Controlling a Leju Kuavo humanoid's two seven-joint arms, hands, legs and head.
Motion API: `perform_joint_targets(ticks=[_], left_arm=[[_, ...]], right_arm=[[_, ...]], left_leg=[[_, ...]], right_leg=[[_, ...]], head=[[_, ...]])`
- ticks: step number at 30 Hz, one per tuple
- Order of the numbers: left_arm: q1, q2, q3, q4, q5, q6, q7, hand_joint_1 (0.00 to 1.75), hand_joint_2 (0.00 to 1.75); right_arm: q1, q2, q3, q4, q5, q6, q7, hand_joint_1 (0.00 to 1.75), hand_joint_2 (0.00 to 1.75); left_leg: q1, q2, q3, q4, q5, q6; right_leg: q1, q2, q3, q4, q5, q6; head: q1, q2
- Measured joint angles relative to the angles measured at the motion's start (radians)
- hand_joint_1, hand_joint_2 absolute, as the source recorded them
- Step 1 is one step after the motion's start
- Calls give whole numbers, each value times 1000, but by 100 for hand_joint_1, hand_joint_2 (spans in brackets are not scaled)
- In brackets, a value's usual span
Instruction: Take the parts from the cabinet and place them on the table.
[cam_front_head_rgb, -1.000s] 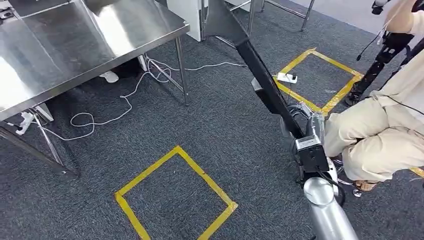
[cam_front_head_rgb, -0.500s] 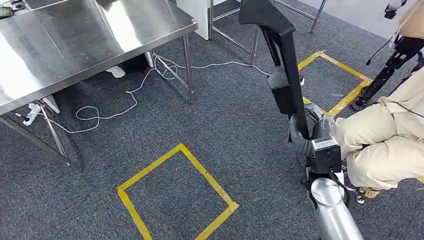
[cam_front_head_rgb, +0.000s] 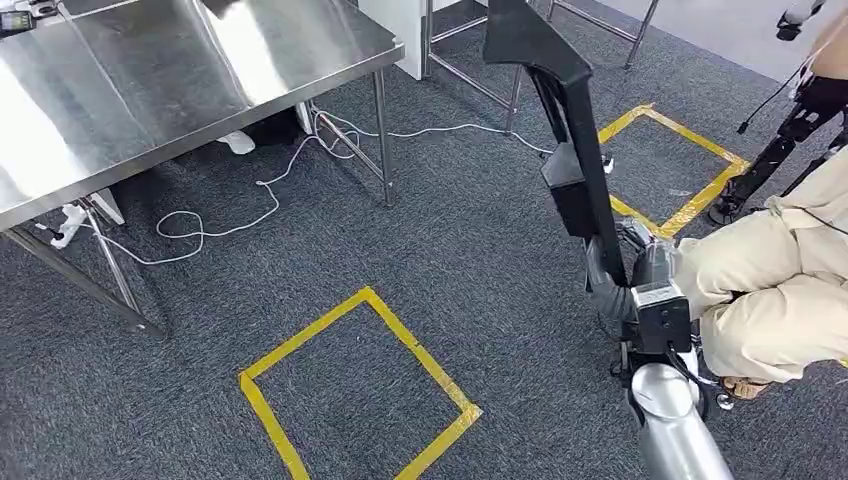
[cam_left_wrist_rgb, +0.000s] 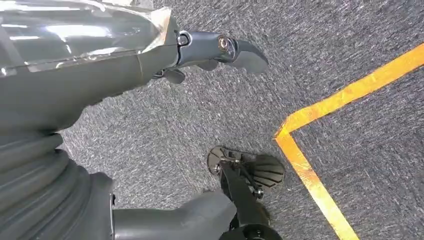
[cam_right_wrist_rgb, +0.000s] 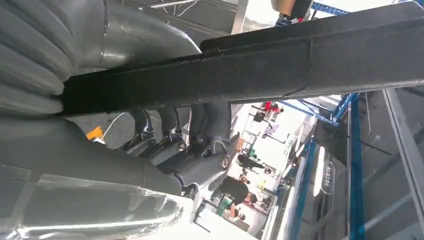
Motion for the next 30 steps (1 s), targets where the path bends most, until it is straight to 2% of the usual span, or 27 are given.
perform_joint_targets(ticks=[10, 11, 13, 15, 16, 17, 18, 20, 21, 22, 23, 24, 25, 26, 27, 28, 30], left_arm=[[1, 0, 0, 0, -18, -19, 2, 0, 175], [1, 0, 0, 0, -18, -21, 2, 0, 175], [1, 0, 0, 0, -19, -27, 3, 0, 175], [1, 0, 0, 0, -19, -27, 3, 0, 175], [0, -1, 0, 0, -20, -27, 5, 0, 175], [1, -3, 0, 0, -21, -28, 5, 0, 175], [-1, -4, 0, 0, -21, -28, 7, 0, 175], [-3, -4, 0, 0, -23, -28, 9, 0, 175], [-3, -5, 0, 0, -25, -28, 11, 0, 175], [-3, -5, 0, 0, -28, -28, 13, 0, 175], [-3, -5, 0, 0, -28, -28, 14, 0, 175], [-2, -8, 0, 0, -29, -28, 16, 0, 175], [-2, -8, 0, 0, -29, -28, 18, 0, 175], [-2, -8, 0, 0, -29, -28, 19, 0, 175], [-3, -6, 0, 0, -29, -28, 22, 0, 175], [-3, -6, 0, 0, -30, -27, 22, 0, 175], [-2, -6, 0, 0, -30, -27, 25, 0, 175]], right_arm=[[79, -28, -34, -67, -10, -4, 0, 175, 175], [87, -30, -37, -74, -11, -5, 0, 175, 175], [104, -31, -44, -88, -13, -5, 0, 175, 175], [113, -32, -48, -99, -14, -5, 0, 175, 175], [118, -34, -51, -109, -14, -5, 0, 175, 175], [123, -36, -55, -111, -14, -6, 0, 175, 175], [124, -39, -60, -115, -14, -7, -2, 175, 175], [132, -43, -65, -118, -14, -7, -2, 175, 175], [141, -43, -66, -119, -14, -8, -1, 175, 175], [150, -43, -67, -120, -14, -8, 0, 175, 175], [157, -43, -68, -122, -13, -8, 0, 175, 175], [159, -43, -69, -125, -11, -9, 0, 175, 175], [159, -43, -69, -129, -7, -9, 0, 175, 175], [159, -41, -69, -131, -5, -9, 0, 175, 175], [157, -39, -69, -133, -2, -10, 1, 175, 175], [164, -38, -69, -136, 2, -11, 7, 175, 175], [167, -35, -69, -136, 5, -11, 8, 175, 175]], left_leg=[[0, 0, -1, 3, -2, 2], [-1, 0, -3, 6, -6, 11], [1, 0, -3, 7, -7, 15], [0, 0, -3, 1, -9, 23], [15, 0, 22, -32, 6, 33], [14, 0, 37, -48, 11, 32], [19, 1, 43, -54, 13, 37], [23, -1, 45, -54, 12, 37], [23, -4, 45, -53, 11, 36], [25, -7, 45, -52, 9, 33], [28, -11, 48, -51, 6, 28], [32, -13, 50, -48, 3, 21], [37, -14, 50, -38, -5, 10], [37, -17, 46, -24, -14, -4], [30, -18, 37, -6, -31, -15], [30, -18, 40, -7, -33, -19], [36, -18, 43, -13, -32, -21]], right_leg=[[-2, 0, 1, -2, 1, 1], [-13, 0, 1, -3, 0, 4], [-13, -1, 3, -3, 0, 7], [-13, -1, 7, -12, 1, 14], [4, -4, 3, -14, -2, 19], [-8, -1, 4, 10, -10, 18], [-4, 5, -23, 63, -35, 11], [-8, 10, -112, 224, -96, 6], [-11, 10, -145, 279, -109, 10], [-15, 10, -155, 292, -105, 18], [-22, 10, -139, 251, -81, 32], [-28, 10, -105, 178, -47, 47], [-36, 10, -58, 86, -11, 64], [-48, 10, -21, 12, 12, 77], [-36, 15, -12, 8, 8, 63], [-38, 15, -14, 11, 6, 40], [-32, 15, -15, 17, 2, 26]], head=[[0, 0], [-1, 0], [0, 0], [-2, 0], [0, 0], [0, 0], [-1, 0], [6, 0], [5, 0], [5, 0], [5, 0], [5, 0], [5, 0], [10, 0], [15, 0], [6, 0], [4, 0]])
